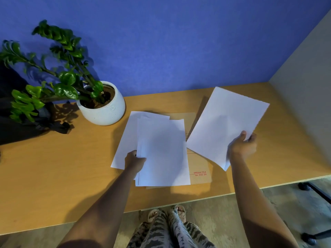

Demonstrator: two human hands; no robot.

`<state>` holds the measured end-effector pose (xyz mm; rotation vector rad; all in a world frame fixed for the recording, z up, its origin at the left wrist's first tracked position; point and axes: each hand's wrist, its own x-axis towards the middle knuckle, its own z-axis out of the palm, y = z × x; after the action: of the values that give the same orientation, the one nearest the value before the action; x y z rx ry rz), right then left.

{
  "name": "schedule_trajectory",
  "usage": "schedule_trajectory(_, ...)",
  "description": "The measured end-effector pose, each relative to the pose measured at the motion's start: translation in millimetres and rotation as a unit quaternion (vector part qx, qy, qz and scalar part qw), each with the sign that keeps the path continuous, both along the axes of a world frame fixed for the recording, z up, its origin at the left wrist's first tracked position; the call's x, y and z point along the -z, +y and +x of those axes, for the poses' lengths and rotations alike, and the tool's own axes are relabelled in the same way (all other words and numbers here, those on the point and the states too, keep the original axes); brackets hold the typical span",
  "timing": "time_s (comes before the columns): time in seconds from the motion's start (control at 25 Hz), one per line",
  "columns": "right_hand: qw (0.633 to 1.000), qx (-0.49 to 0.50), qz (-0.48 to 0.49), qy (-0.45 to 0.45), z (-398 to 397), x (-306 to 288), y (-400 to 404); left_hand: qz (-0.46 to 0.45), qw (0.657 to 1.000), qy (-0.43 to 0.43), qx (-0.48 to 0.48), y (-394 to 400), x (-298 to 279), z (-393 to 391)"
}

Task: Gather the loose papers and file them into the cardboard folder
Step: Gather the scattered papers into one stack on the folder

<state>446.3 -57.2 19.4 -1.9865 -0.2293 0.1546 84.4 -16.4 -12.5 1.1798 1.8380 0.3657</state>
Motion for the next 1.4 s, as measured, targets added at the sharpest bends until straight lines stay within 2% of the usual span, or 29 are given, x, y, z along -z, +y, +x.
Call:
schedule_trajectory(0.16, 0.995, -0.036, 0.019, 0.091, -9.6, 10.4, 1.3, -0.007, 1.000, -0.001, -0.002, -0.4, -0.7, -1.6)
schedule_trajectory(0.36, 0.989, -0.091, 0.042, 0.110, -47.8, 23.1, 1.6, -0.013, 1.000, -0.011, -0.013, -0.8, -3.0, -5.6)
schedule_trajectory(0.48, 0.978, -0.183, 0.034, 0.097, -74.8, 30.2, 0.6, -0.020, 1.000, -0.010, -0.010, 0.3, -2.7, -7.1)
schedule_trajectory(0.72, 0.946, -0.305, -0.091, 0.063, -109.7, 51.1, -0.5, -0.031, 0.999, 0.004, -0.043, 8.1, 2.0, -1.5)
schedule_trajectory(0.96, 0.895, -0.390, -0.194, 0.099, -125.7, 50.3, 1.2, -0.045, 0.995, -0.084, -0.010, 5.2, 1.4, -0.5)
schedule_trajectory(1.08, 0.884, -0.408, -0.227, 0.030, -122.1, 52.5, 0.3, -0.038, 0.989, -0.140, -0.029, 5.3, 2.4, 1.6)
schedule_trajectory(1.12, 0.896, -0.387, -0.216, 0.040, -119.3, 52.6, -0.5, -0.041, 0.985, -0.163, -0.042, 5.7, 2.1, 1.5)
schedule_trajectory(1.2, 0.919, -0.329, -0.160, 0.144, -112.6, 49.9, -1.6, -0.047, 0.975, -0.209, -0.053, 7.1, 0.9, 0.1)
schedule_trajectory(1.24, 0.919, -0.309, -0.134, 0.206, -109.1, 47.3, -0.5, -0.049, 0.971, -0.227, -0.049, 7.5, 0.2, -0.3)
schedule_trajectory(1.32, 0.898, -0.297, -0.108, 0.306, -100.8, 42.7, 4.8, -0.057, 0.966, -0.250, -0.029, 8.7, 0.7, -1.6)
schedule_trajectory(1.4, 0.868, -0.331, -0.113, 0.352, -92.6, 43.4, 9.5, -0.070, 0.963, -0.259, -0.008, 9.2, 1.2, -0.7)
